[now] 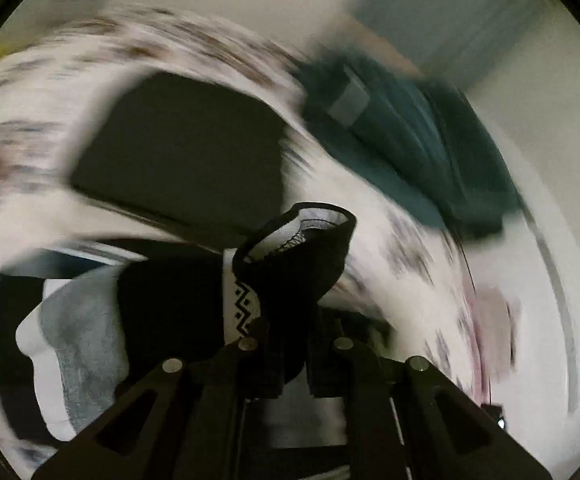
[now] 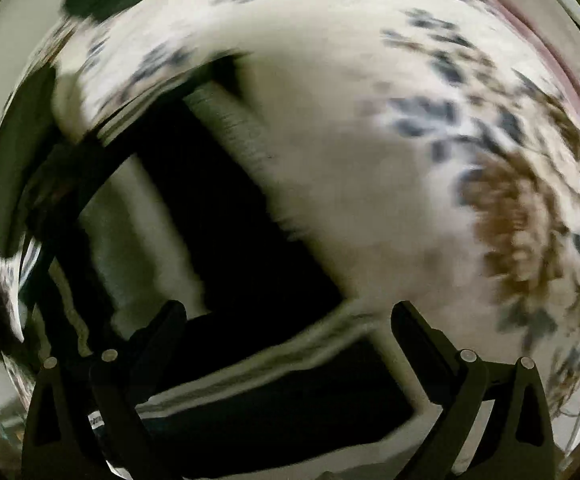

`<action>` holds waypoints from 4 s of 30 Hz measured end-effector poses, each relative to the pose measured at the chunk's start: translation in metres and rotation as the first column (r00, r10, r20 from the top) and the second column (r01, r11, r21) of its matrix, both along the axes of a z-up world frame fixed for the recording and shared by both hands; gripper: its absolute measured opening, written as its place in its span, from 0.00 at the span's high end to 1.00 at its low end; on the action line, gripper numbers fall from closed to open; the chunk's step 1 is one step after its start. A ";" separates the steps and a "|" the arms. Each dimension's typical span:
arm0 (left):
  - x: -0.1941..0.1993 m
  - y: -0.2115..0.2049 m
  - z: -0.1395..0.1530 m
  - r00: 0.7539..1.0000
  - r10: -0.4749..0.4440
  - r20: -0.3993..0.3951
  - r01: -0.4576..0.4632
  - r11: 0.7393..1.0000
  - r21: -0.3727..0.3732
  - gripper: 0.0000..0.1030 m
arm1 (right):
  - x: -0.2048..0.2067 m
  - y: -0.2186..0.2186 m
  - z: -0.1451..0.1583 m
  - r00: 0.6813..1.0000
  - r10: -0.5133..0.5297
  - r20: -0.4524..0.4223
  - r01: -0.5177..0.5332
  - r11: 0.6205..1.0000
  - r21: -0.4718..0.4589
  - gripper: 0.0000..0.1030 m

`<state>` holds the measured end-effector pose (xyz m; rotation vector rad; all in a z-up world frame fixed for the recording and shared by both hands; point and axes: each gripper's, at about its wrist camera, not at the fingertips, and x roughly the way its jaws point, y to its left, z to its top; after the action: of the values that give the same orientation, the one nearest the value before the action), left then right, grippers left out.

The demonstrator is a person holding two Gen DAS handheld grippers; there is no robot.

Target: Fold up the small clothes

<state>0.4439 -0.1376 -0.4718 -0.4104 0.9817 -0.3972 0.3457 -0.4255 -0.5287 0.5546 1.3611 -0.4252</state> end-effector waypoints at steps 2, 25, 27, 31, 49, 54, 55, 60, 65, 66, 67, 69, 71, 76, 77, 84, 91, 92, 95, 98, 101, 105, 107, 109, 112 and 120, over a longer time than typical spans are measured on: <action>0.003 -0.063 -0.018 0.995 -0.092 -0.041 0.092 0.996 0.009 0.94 | -0.011 -0.031 0.004 0.999 -0.034 -0.005 0.034 0.999 0.007 0.00; -0.158 0.056 -0.155 0.902 0.239 -0.360 -0.027 0.863 0.505 0.04 | 0.080 -0.067 0.000 0.983 0.143 0.117 -0.178 0.903 0.391 0.33; -0.156 0.065 -0.160 0.901 0.251 -0.354 -0.062 0.882 0.467 0.00 | 0.106 -0.044 -0.017 0.976 0.194 0.100 -0.217 0.888 0.404 0.33; -0.148 0.059 -0.171 0.899 0.276 -0.342 -0.069 0.858 0.510 0.00 | 0.122 -0.013 -0.023 0.952 0.287 0.106 -0.306 0.885 0.350 0.97; -0.123 0.205 -0.094 0.847 0.485 -0.216 -0.446 0.871 0.209 0.01 | 0.125 0.031 0.063 0.906 0.418 0.067 -0.423 0.891 0.165 0.42; -0.091 0.233 -0.125 0.859 0.468 -0.208 -0.444 0.883 0.151 0.18 | 0.196 0.169 0.058 0.758 0.635 0.149 -0.645 0.699 0.309 0.42; -0.084 0.235 -0.131 0.873 0.441 -0.208 -0.419 0.897 0.142 0.39 | 0.211 0.208 0.050 0.709 0.686 0.163 -0.695 0.642 0.323 0.42; -0.089 0.215 -0.144 0.928 0.326 -0.180 -0.306 0.943 0.129 0.90 | 0.250 0.350 0.002 0.495 0.858 0.139 -0.836 0.427 0.344 0.42; -0.097 0.220 -0.150 0.930 0.326 -0.167 -0.317 0.945 0.079 0.92 | 0.266 0.419 -0.037 0.427 0.896 0.123 -0.850 0.351 0.393 0.66; -0.095 0.222 -0.151 0.928 0.331 -0.170 -0.323 0.944 0.068 0.93 | 0.266 0.426 -0.040 0.409 0.903 0.128 -0.860 0.335 0.384 0.98; -0.094 0.224 -0.152 0.927 0.333 -0.172 -0.328 0.943 0.059 0.93 | 0.267 0.432 -0.041 0.398 0.909 0.122 -0.870 0.332 0.364 0.97; -0.097 0.228 -0.151 0.925 0.337 -0.174 -0.335 0.941 0.037 0.93 | 0.271 0.432 -0.038 0.431 0.893 0.130 -0.873 0.376 0.312 0.97; -0.097 0.232 -0.151 0.925 0.341 -0.170 -0.343 0.939 0.017 0.93 | 0.281 0.425 -0.036 0.483 0.865 0.134 -0.857 0.436 0.275 0.98; -0.089 0.242 -0.152 0.916 0.353 -0.192 -0.365 0.931 -0.032 0.93 | 0.294 0.418 -0.053 0.521 0.850 0.071 -0.835 0.491 0.249 0.97; -0.088 0.244 -0.152 0.914 0.349 -0.207 -0.366 0.930 -0.044 0.92 | 0.294 0.418 -0.056 0.529 0.846 0.065 -0.824 0.494 0.277 0.97; -0.079 0.262 -0.122 0.886 0.395 -0.244 -0.395 0.917 0.054 0.85 | 0.271 0.342 -0.011 0.682 0.714 0.156 -0.701 0.579 0.417 0.35; -0.054 0.242 -0.091 0.929 0.345 -0.131 -0.315 0.927 0.205 0.11 | 0.170 0.139 0.030 0.889 0.450 0.082 -0.446 0.813 0.373 0.35; -0.053 0.234 -0.089 0.932 0.340 -0.123 -0.308 0.925 0.222 0.11 | 0.154 0.105 0.034 0.915 0.397 0.066 -0.393 0.844 0.364 0.35; -0.056 0.211 -0.087 0.937 0.327 -0.121 -0.289 0.923 0.253 0.11 | 0.131 0.014 0.033 0.962 0.269 0.044 -0.267 0.899 0.347 0.35; -0.071 0.185 -0.089 0.936 0.327 -0.131 -0.280 0.916 0.288 0.11 | 0.141 -0.056 0.009 0.982 0.182 0.055 -0.189 0.915 0.357 0.35; -0.091 0.160 -0.090 0.926 0.353 -0.134 -0.288 0.890 0.354 0.11 | 0.174 -0.094 -0.028 0.980 0.178 0.087 -0.198 0.881 0.429 0.35; -0.124 0.132 -0.090 0.900 0.421 -0.116 -0.326 0.823 0.465 0.11 | 0.206 -0.093 -0.080 0.970 0.233 0.073 -0.231 0.781 0.581 0.43; -0.142 0.121 -0.089 0.882 0.458 -0.113 -0.349 0.795 0.496 0.11 | 0.211 -0.080 -0.079 0.943 0.320 0.086 -0.315 0.785 0.533 0.92; -0.154 0.114 -0.088 0.869 0.479 -0.122 -0.362 0.785 0.503 0.11 | 0.217 -0.076 -0.063 0.928 0.354 0.113 -0.368 0.830 0.419 0.93; -0.172 0.097 -0.089 0.864 0.480 -0.155 -0.351 0.793 0.498 0.11 | 0.235 -0.098 -0.058 0.949 0.298 0.102 -0.314 0.872 0.375 0.94; -0.226 0.014 -0.091 0.906 0.311 -0.287 -0.148 0.868 0.473 0.11 | 0.238 -0.096 -0.052 0.919 0.393 0.035 -0.362 0.805 0.471 0.46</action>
<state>0.2182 -0.1234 -0.5629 -0.1806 1.3216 0.1368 0.5841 -0.5219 -0.5804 0.6464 1.6049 0.2303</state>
